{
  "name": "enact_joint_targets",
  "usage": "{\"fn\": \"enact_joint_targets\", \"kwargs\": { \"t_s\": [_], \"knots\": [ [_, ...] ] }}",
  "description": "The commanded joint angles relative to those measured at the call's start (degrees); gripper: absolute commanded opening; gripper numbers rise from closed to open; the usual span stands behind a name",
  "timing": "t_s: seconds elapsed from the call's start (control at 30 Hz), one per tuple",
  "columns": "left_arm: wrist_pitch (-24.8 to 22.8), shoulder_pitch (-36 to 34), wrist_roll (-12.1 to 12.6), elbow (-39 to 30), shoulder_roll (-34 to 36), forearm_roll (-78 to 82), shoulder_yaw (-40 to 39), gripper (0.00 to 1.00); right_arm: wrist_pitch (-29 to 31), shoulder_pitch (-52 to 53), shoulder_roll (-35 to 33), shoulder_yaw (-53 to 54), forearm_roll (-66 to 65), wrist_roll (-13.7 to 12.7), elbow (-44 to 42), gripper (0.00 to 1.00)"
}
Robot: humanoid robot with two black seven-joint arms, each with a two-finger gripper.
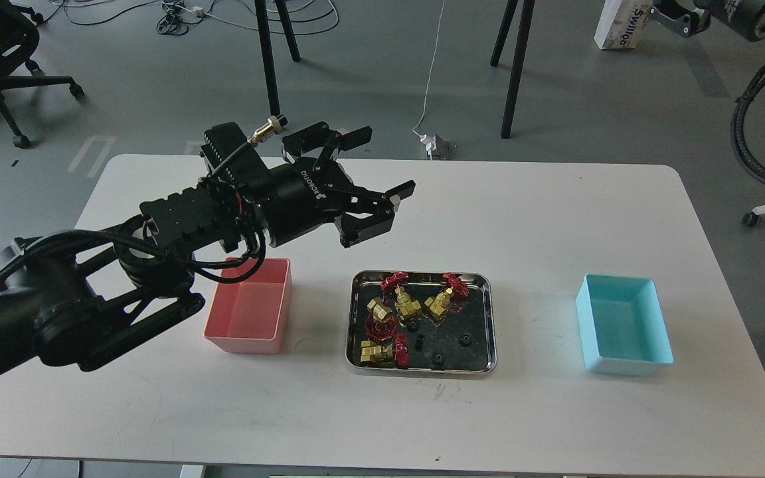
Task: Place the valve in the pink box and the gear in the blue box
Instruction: 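Move the left gripper over the metal tray of parts, then lower the left gripper and grasp a red-handled valve in the tray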
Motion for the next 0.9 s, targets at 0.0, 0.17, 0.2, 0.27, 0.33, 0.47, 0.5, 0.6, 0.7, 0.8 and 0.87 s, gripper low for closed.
{"fn": "enact_joint_targets", "kwargs": {
  "t_s": [0.0, 0.17, 0.2, 0.27, 0.33, 0.47, 0.5, 0.6, 0.7, 0.8, 0.87],
  "knots": [
    [-0.16, 5.36, 0.36, 3.87, -3.4, 0.11, 0.15, 0.99, -0.12, 0.02, 0.03, -0.02, -0.01, 0.03, -0.42, 0.99],
    [0.01, 6.78, 1.5, 10.81, -8.59, 0.11, 3.22, 0.99, -0.12, -0.07, -0.14, -0.02, -0.01, 0.03, -0.42, 0.99],
    [0.19, 6.78, 2.2, 12.13, -9.21, 0.11, 4.36, 0.99, -0.12, -0.15, -0.14, -0.02, -0.01, 0.03, -0.42, 0.99],
    [0.45, 6.78, 2.82, 14.41, -10.27, 0.11, 6.38, 0.99, -0.12, -0.15, -0.4, -0.11, -0.01, 0.03, -0.42, 0.99],
    [0.45, 6.87, 2.82, 15.74, -11.15, 0.11, 7.53, 0.99, -0.12, -0.24, -0.67, -0.11, -0.01, 0.03, -0.42, 0.99],
    [0.36, 8.71, 2.91, 17.06, -12.73, 0.11, 8.76, 0.99, -0.21, -0.24, -0.93, -0.11, -0.01, 0.03, -0.42, 0.99],
    [0.28, 9.15, 3.0, 17.32, -12.99, 0.11, 8.76, 0.99, -0.12, -0.24, -0.85, -0.11, -0.01, 0.03, -0.42, 0.99],
    [0.01, 9.42, 3.0, 18.38, -15.01, 0.11, 9.03, 0.99, -0.12, -0.42, -0.85, -0.11, -0.01, 0.12, -0.42, 0.99],
    [0.01, 10.73, 3.0, 19.43, -16.33, 0.11, 9.29, 0.99, -0.21, -0.59, -0.85, -0.11, -0.01, 0.12, -0.42, 0.99],
    [0.01, 11.09, 2.91, 21.54, -18.0, 0.11, 9.47, 0.99, -0.21, -0.59, -0.85, -0.11, -0.01, 0.12, -0.42, 0.99],
    [0.01, 11.09, 2.91, 22.94, -19.06, 0.11, 9.47, 0.99, -0.21, -0.68, -0.85, -0.11, -0.01, 0.2, -0.42, 0.99]
  ]
}}
